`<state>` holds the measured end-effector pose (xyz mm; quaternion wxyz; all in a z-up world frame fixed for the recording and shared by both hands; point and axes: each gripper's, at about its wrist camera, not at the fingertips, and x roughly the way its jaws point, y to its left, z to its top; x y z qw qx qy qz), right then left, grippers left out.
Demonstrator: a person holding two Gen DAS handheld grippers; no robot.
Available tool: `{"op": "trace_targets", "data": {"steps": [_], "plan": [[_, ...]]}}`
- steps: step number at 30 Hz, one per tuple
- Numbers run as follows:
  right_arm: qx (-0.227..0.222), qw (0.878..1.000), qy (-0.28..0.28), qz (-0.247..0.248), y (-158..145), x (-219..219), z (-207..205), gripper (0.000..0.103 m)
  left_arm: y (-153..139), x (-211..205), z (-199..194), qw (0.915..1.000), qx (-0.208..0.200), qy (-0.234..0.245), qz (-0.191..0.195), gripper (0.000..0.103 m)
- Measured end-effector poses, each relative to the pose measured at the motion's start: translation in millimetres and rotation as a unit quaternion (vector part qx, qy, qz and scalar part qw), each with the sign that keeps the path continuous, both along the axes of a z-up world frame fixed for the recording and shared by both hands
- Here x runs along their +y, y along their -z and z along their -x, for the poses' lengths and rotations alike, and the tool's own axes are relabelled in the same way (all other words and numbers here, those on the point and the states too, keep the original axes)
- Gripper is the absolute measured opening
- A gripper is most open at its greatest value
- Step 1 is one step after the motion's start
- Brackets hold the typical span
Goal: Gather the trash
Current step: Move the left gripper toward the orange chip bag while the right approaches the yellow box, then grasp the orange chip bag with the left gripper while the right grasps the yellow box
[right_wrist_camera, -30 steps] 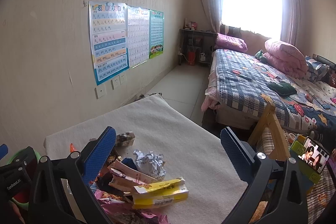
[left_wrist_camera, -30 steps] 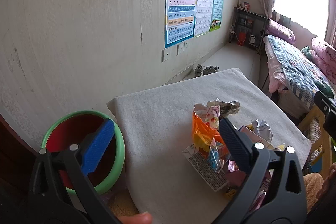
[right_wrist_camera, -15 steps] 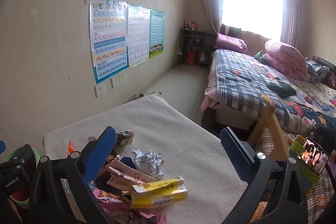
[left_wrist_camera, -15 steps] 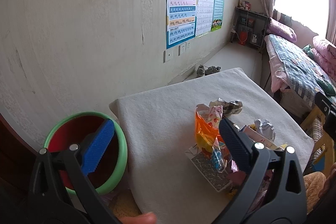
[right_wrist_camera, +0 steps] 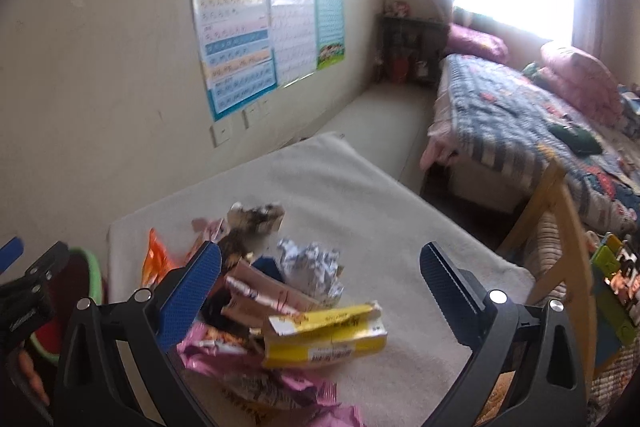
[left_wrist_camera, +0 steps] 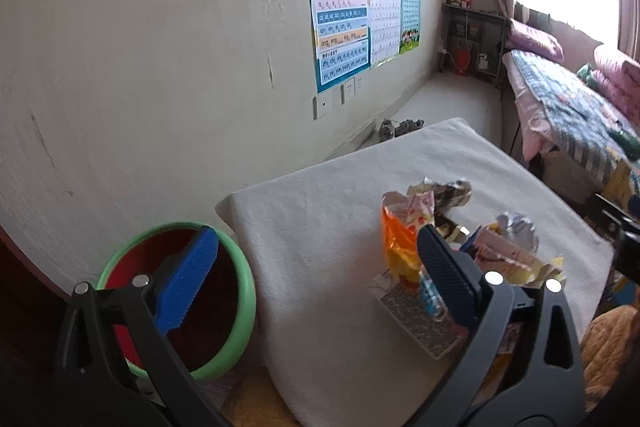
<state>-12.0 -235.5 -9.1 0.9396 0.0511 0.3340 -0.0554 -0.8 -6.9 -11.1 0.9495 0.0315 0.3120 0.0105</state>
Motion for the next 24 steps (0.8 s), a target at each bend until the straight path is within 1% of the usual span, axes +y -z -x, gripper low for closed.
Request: {"op": "trace_targets", "data": {"steps": [2, 4, 5, 6, 7, 8, 9, 11, 13, 14, 16, 17, 18, 19, 20, 21, 22, 24], "plan": [[0.029, 0.999, -0.036, 0.003, 10.8, 4.9, 1.4, 0.096, 5.3, 0.0, -2.7, 0.9998, 0.005, -0.007, -0.016, 0.097], [0.057, 0.996, -0.072, -0.006, 25.2, 11.2, 5.0, 0.096, 12.3, 1.0, -7.1, 0.9994, 0.01, -0.015, -0.029, 0.097], [0.07, 0.994, -0.086, -0.012, 32.8, 14.5, 7.3, 0.096, 16.3, 1.2, -8.8, 0.9997, 0.017, -0.011, -0.01, 0.097], [0.088, 0.991, -0.1, -0.019, 43.2, 18.9, 7.9, 0.096, 22.2, 0.6, -13.6, 0.9992, 0.039, 0.0, -0.006, 0.097], [0.099, 0.989, -0.107, -0.024, 48.6, 21.2, 7.3, 0.09, 27.2, -1.0, -18.9, 0.9979, 0.063, 0.017, -0.008, 0.097], [0.113, 0.987, -0.111, -0.033, 56.1, 22.6, 5.7, 0.085, 30.8, -3.5, -21.2, 0.9966, 0.074, 0.035, 0.006, 0.095], [0.131, 0.984, -0.112, -0.051, 63.6, 21.9, 3.1, 0.085, 33.3, -7.1, -24.0, 0.9952, 0.081, 0.051, 0.018, 0.094], [0.142, 0.98, -0.108, -0.083, 69.0, 16.0, 0.8, 0.083, 38.5, -19.4, -31.7, 0.9904, 0.104, 0.087, 0.026, 0.088], [0.137, 0.98, -0.096, -0.109, 68.5, 6.8, 1.5, 0.083, 42.2, -28.9, -38.6, 0.9874, 0.113, 0.106, 0.031, 0.082], [0.131, 0.981, -0.086, -0.117, 67.0, 1.3, 2.0, 0.083, 44.7, -34.9, -44.1, 0.9857, 0.119, 0.114, 0.033, 0.081], [0.122, 0.982, -0.068, -0.128, 63.6, -10.2, 1.8, 0.083, 52.5, -45.3, -56.3, 0.9795, 0.148, 0.129, 0.046, 0.081], [0.121, 0.982, -0.058, -0.131, 62.1, -15.8, -1.5, 0.083, 56.7, -51.3, -60.1, 0.9791, 0.145, 0.134, 0.05, 0.081], [0.122, 0.982, -0.052, -0.134, 61.6, -20.0, -3.7, 0.083, 63.6, -56.8, -65.1, 0.976, 0.158, 0.141, 0.053, 0.081], [0.126, 0.981, -0.047, -0.139, 63.3, -23.9, -7.2, 0.083, 69.8, -60.7, -69.3, 0.9723, 0.176, 0.145, 0.054, 0.078], [0.132, 0.979, -0.044, -0.145, 65.2, -27.4, -10.6, 0.084, 73.9, -62.5, -70.8, 0.9693, 0.188, 0.147, 0.058, 0.068], [0.142, 0.976, -0.043, -0.158, 68.8, -29.1, -14.7, 0.085, 74.2, -61.6, -69.1, 0.9658, 0.2, 0.151, 0.068, 0.063], [0.149, 0.974, -0.041, -0.168, 69.2, -31.3, -16.7, 0.086, 77.0, -62.0, -71.1, 0.9654, 0.2, 0.153, 0.068, 0.058], [0.156, 0.968, -0.031, -0.193, 70.8, -34.8, -19.7, 0.086, 74.6, -59.6, -67.2, 0.9653, 0.199, 0.153, 0.073, 0.052]]}}
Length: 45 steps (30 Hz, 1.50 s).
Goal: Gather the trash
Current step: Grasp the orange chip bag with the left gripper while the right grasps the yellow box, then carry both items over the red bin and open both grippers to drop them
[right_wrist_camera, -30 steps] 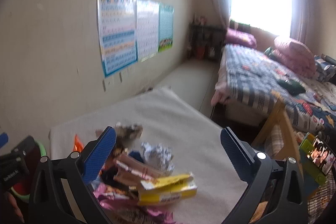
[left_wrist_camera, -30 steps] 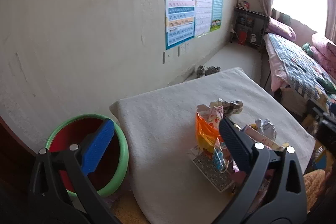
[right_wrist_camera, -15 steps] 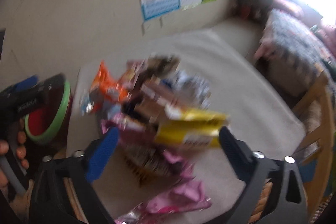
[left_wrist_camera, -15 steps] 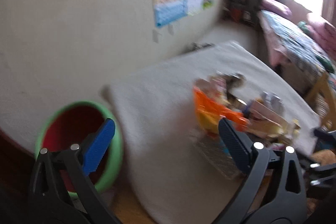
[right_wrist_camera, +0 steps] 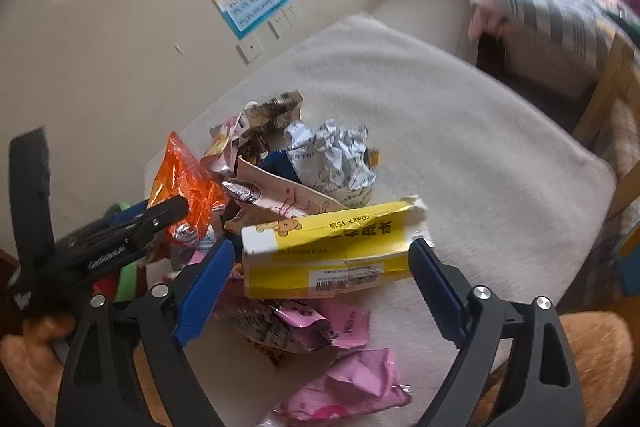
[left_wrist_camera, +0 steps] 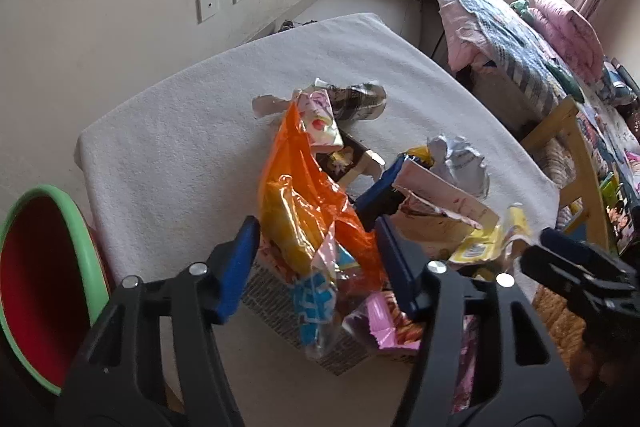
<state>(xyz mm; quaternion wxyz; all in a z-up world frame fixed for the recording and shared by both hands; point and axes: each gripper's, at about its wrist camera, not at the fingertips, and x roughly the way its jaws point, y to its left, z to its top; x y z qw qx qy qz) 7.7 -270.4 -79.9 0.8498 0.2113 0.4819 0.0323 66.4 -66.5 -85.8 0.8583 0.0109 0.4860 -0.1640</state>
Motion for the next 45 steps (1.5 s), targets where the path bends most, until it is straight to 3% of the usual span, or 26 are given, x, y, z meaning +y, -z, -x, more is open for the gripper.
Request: {"op": "trace_targets", "data": {"steps": [1, 2, 6, 17, 21, 26, 30, 31, 32, 34, 39, 45], "plan": [[0.006, 1.0, 0.012, -0.02, 1.5, -2.7, -0.3, 0.086, -1.4, 1.7, 1.9, 1.0, -0.003, 0.0, -0.002, 0.042], [0.013, 0.999, 0.024, -0.04, 2.4, -6.9, 1.2, 0.086, -4.6, 5.0, 5.3, 1.0, -0.008, -0.002, -0.003, 0.038], [0.041, 0.991, 0.071, -0.103, 9.5, -23.1, 8.5, 0.092, -15.3, 23.0, 8.9, 0.9996, -0.014, -0.019, 0.016, 0.029], [0.095, 0.96, 0.142, -0.22, 24.7, -49.0, -8.6, 0.094, -46.1, 44.6, 20.8, 0.9968, -0.041, -0.037, 0.058, 0.028], [0.093, 0.955, 0.162, -0.231, 24.1, -54.5, -10.0, 0.096, -46.5, 50.2, 24.8, 0.9967, -0.037, -0.041, 0.06, 0.028], [0.127, 0.943, 0.177, -0.252, 40.7, -59.2, -17.6, 0.095, -44.7, 49.4, 25.0, 0.9967, -0.034, -0.041, 0.061, 0.028], [0.13, 0.937, 0.165, -0.28, 43.8, -57.2, -14.6, 0.075, -46.2, 50.1, 25.1, 0.997, -0.043, -0.037, 0.051, 0.028], [0.123, 0.937, 0.16, -0.284, 40.8, -56.8, -12.8, 0.062, -45.7, 51.7, 25.1, 0.997, -0.044, -0.039, 0.051, 0.028], [0.117, 0.939, 0.154, -0.286, 37.3, -58.0, -11.9, 0.038, -45.0, 53.7, 24.6, 0.9969, -0.043, -0.041, 0.052, 0.028], [0.102, 0.943, 0.142, -0.283, 24.4, -57.2, -9.9, 0.025, -43.0, 57.7, 24.0, 0.9966, -0.041, -0.047, 0.053, 0.028], [0.051, 0.966, 0.104, -0.233, -14.1, -47.6, -6.9, 0.019, -37.9, 79.2, 19.9, 0.9953, -0.037, -0.073, 0.052, 0.028], [0.009, 0.976, 0.041, -0.214, -54.1, -7.6, -19.1, 0.017, -33.1, 122.4, 22.4, 0.9915, -0.04, -0.116, 0.044, 0.028]]}}
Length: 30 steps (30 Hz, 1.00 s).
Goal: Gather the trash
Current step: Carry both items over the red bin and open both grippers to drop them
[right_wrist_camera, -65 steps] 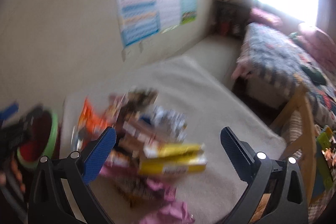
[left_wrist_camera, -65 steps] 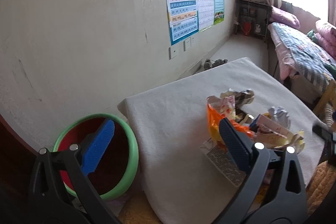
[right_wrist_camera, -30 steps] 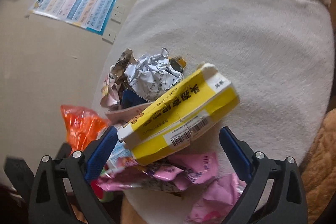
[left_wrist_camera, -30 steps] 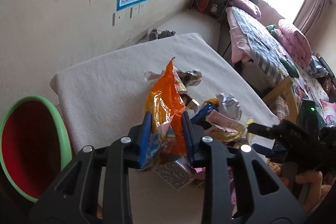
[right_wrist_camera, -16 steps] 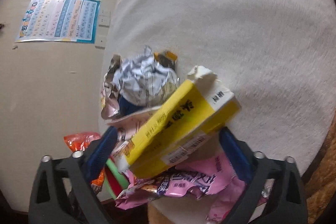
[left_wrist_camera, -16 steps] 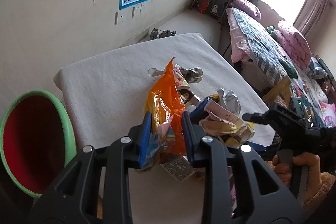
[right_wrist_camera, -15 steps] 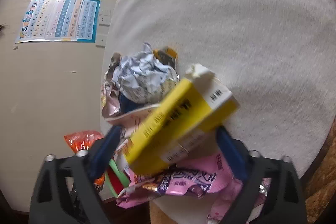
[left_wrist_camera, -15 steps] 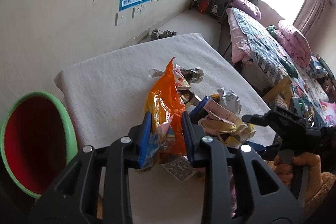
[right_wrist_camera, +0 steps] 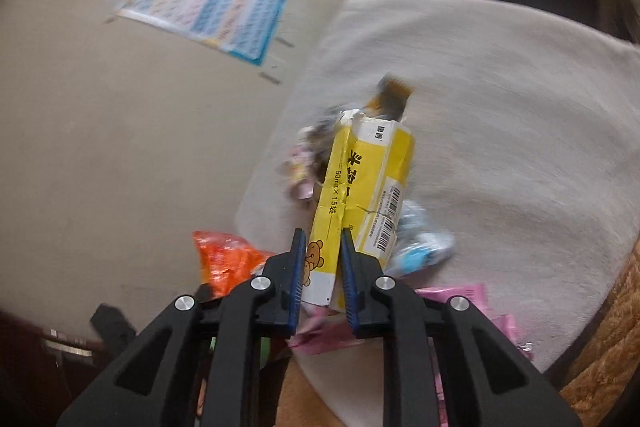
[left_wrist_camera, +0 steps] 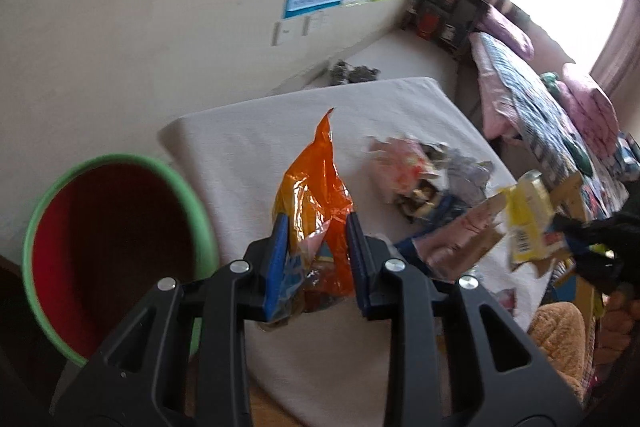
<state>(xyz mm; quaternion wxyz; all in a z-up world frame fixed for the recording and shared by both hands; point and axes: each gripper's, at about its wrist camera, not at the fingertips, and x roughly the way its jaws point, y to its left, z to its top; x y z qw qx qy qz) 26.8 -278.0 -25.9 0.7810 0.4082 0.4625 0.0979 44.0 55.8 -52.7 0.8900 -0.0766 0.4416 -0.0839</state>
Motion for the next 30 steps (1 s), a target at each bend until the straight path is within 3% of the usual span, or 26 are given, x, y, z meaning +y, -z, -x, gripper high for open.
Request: {"op": "trace_targets", "data": {"steps": [5, 12, 14, 20, 22, 24, 25, 26, 28, 30], "plan": [[-0.027, 0.996, -0.081, -0.001, -18.4, 63.9, -18.7, 0.017, 8.2, 42.9, 7.6, 0.9986, 0.006, -0.051, -0.009, 0.028], [-0.02, 0.98, -0.199, -0.007, -3.5, 174.1, -48.6, 0.017, 18.0, 105.1, 23.3, 0.9921, 0.016, -0.122, -0.027, 0.028], [-0.017, 0.974, -0.223, -0.013, 2.7, 197.8, -52.9, 0.017, 20.3, 121.6, 27.2, 0.9899, 0.021, -0.137, -0.029, 0.012], [-0.024, 0.958, -0.286, 0.004, 12.1, 264.5, -62.6, 0.017, 26.7, 154.6, 41.2, 0.9836, 0.032, -0.175, -0.03, 0.012], [-0.023, 0.954, -0.3, -0.005, 16.4, 277.5, -64.5, 0.02, 27.5, 159.2, 43.6, 0.9819, 0.035, -0.184, -0.031, 0.012], [-0.022, 0.954, -0.299, -0.016, 19.3, 283.9, -66.3, 0.033, 28.8, 165.5, 45.7, 0.98, 0.036, -0.193, -0.03, 0.012], [-0.028, 0.954, -0.297, -0.015, 18.5, 285.6, -66.1, 0.045, 29.2, 165.3, 45.3, 0.9797, 0.037, -0.195, -0.03, 0.015], [-0.035, 0.955, -0.295, -0.009, 17.0, 286.1, -65.9, 0.051, 29.5, 165.7, 45.7, 0.9793, 0.038, -0.196, -0.031, 0.024], [-0.045, 0.955, -0.294, 0.001, 11.4, 288.3, -60.9, 0.055, 27.7, 165.0, 48.9, 0.9786, 0.032, -0.201, -0.032, 0.041], [-0.047, 0.955, -0.293, 0.004, 6.5, 283.7, -55.4, 0.055, 27.3, 165.0, 48.5, 0.9789, 0.027, -0.201, -0.029, 0.043]]}}
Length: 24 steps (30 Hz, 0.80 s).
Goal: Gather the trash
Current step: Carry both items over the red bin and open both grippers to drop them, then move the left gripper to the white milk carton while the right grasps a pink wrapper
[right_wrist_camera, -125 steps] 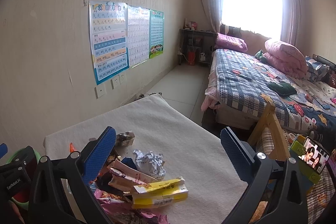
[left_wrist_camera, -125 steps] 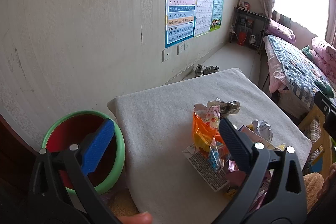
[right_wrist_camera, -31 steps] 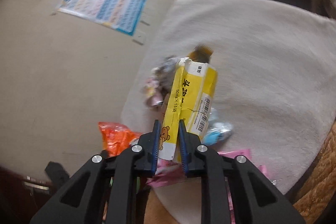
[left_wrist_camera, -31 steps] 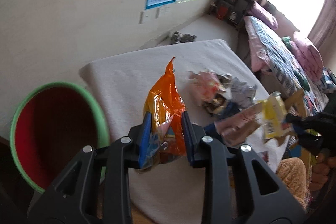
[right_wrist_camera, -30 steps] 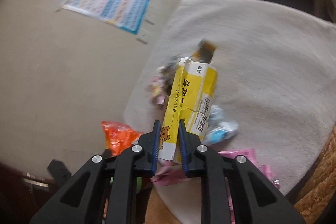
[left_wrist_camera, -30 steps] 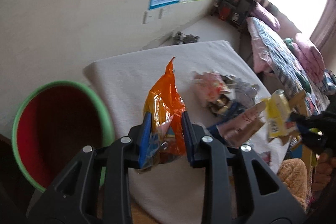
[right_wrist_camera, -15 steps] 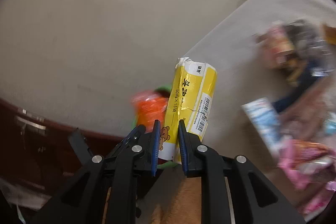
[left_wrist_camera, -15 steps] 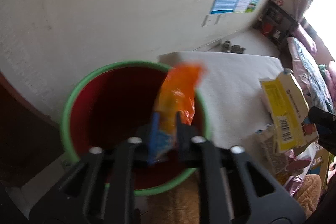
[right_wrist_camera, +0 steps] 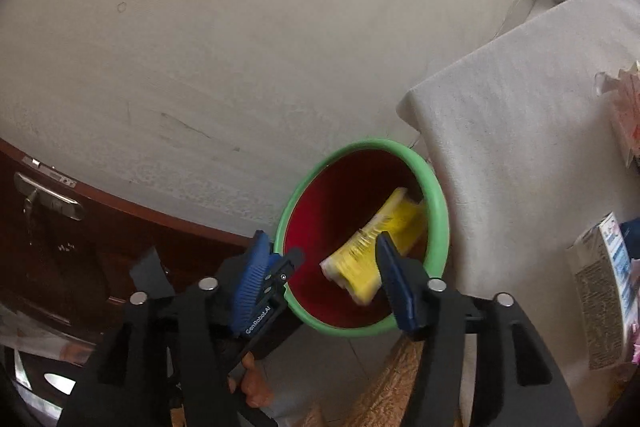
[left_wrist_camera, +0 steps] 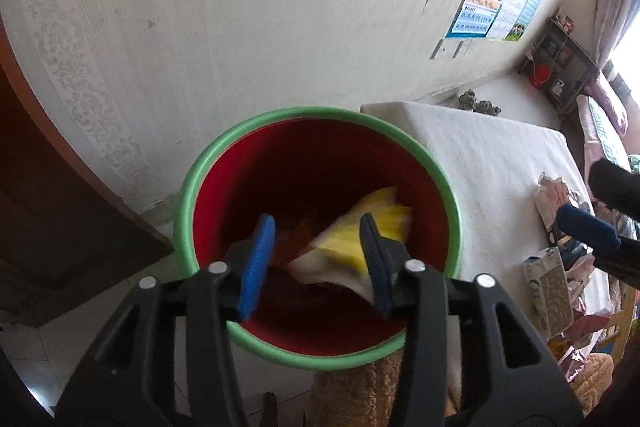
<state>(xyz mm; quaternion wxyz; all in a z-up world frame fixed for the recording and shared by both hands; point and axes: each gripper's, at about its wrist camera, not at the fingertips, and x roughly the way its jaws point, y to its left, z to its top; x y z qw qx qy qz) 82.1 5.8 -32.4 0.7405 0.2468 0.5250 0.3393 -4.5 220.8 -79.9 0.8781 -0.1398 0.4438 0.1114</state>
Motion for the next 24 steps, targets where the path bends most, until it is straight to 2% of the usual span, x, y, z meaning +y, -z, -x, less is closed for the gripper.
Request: {"op": "trace_targets", "data": {"steps": [7, 9, 11, 15, 18, 20, 22, 24], "plan": [[-0.051, 0.997, 0.036, 0.055, -16.9, -42.5, 25.0, 0.055, -0.2, -20.2, -9.1, 0.9996, 0.0, 0.028, 0.009, 0.049], [-0.062, 0.994, 0.053, 0.071, -19.0, -61.4, 31.1, 0.056, -1.5, -30.5, -11.9, 0.9991, -0.001, 0.041, 0.007, 0.049], [-0.073, 0.99, 0.072, 0.094, -19.2, -91.9, 37.5, 0.057, -4.0, -43.3, -14.0, 0.9981, -0.004, 0.061, 0.005, 0.055], [-0.096, 0.976, 0.091, 0.171, -14.0, -139.6, 54.7, 0.063, -7.2, -63.3, -18.4, 0.9959, -0.007, 0.09, 0.004, 0.057], [-0.097, 0.96, 0.087, 0.247, 1.5, -178.6, 68.5, 0.067, -7.1, -75.1, -20.1, 0.9947, -0.003, 0.102, 0.008, 0.059], [-0.096, 0.952, 0.08, 0.281, 14.5, -196.8, 78.5, 0.076, -6.7, -85.0, -22.3, 0.9935, 0.001, 0.113, 0.01, 0.061], [-0.092, 0.944, 0.069, 0.309, 27.2, -204.3, 85.7, 0.079, -6.6, -94.9, -23.3, 0.9924, 0.004, 0.123, 0.01, 0.063], [-0.082, 0.943, 0.057, 0.318, 40.4, -214.1, 88.6, 0.08, -6.2, -108.8, -25.5, 0.9902, 0.009, 0.139, 0.013, 0.065]]}}
